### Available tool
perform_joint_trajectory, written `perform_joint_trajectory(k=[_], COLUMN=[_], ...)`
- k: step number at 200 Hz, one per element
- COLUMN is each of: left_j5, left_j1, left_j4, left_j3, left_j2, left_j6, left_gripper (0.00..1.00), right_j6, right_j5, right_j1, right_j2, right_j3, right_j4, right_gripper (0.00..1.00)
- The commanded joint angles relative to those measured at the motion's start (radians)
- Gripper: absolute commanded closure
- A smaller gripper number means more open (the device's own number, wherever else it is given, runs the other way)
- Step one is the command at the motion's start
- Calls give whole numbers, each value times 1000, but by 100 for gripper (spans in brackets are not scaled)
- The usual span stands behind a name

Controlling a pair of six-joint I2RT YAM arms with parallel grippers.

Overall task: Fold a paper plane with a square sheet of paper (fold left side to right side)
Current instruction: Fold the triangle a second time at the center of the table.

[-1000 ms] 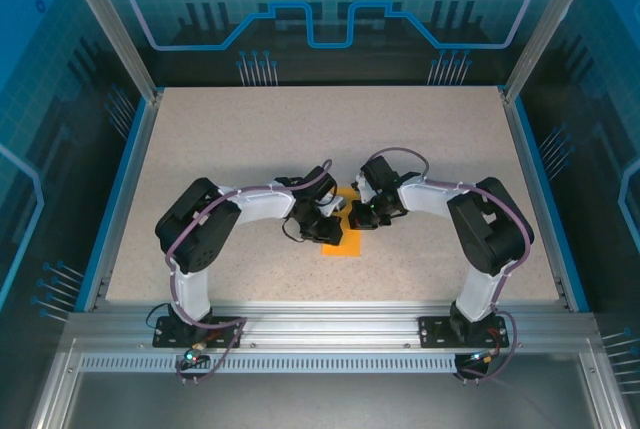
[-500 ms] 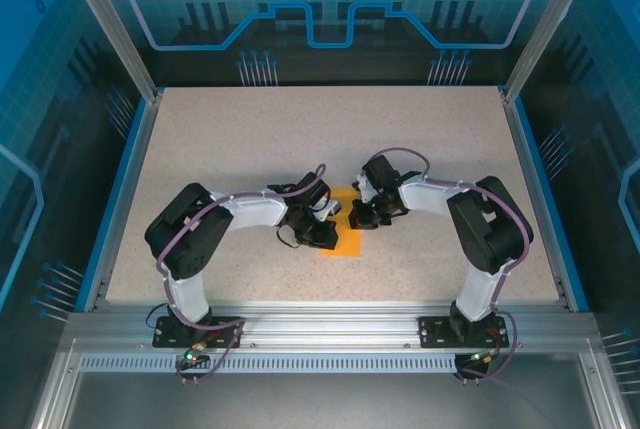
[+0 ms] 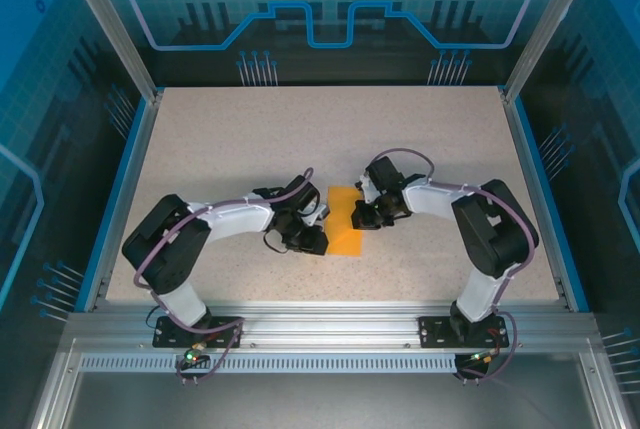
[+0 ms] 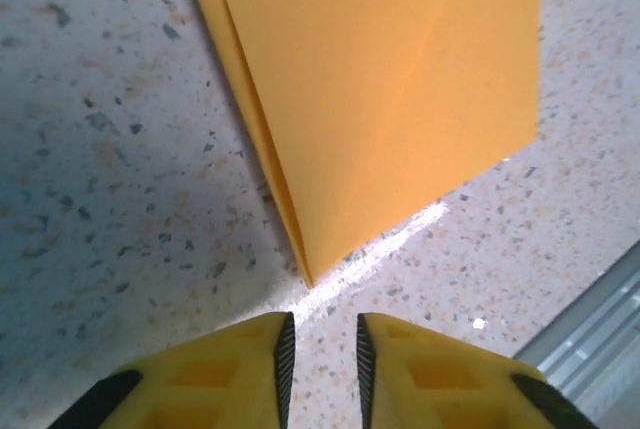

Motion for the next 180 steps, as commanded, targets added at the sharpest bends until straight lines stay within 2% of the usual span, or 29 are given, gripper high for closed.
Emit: perform_joint_trajectory(k=[1,39,76,109,180], left_j5=[-9,9,32,54,31], left_j1=[33,80,81,81,82], left_j4=[-21,58,86,91,71], left_j3=[17,60,135,199,247], left_j2=[-54,-44,53,142,209], left_j6=[9,-11,24,38,64], left_gripper=[62,43,42,48,50], right_j6=[-7,-28,-4,36,47], right_j5=[53,99,69,22,-21], right_j1=[-14,-35,-76,-112,-141], right_j2=[-100,-232,-338,-437,-523], right_j3=[-30,-112,-213,-284,-332], right_j4=[41,88,150,197,160], right_gripper=[88,54,24,1,0])
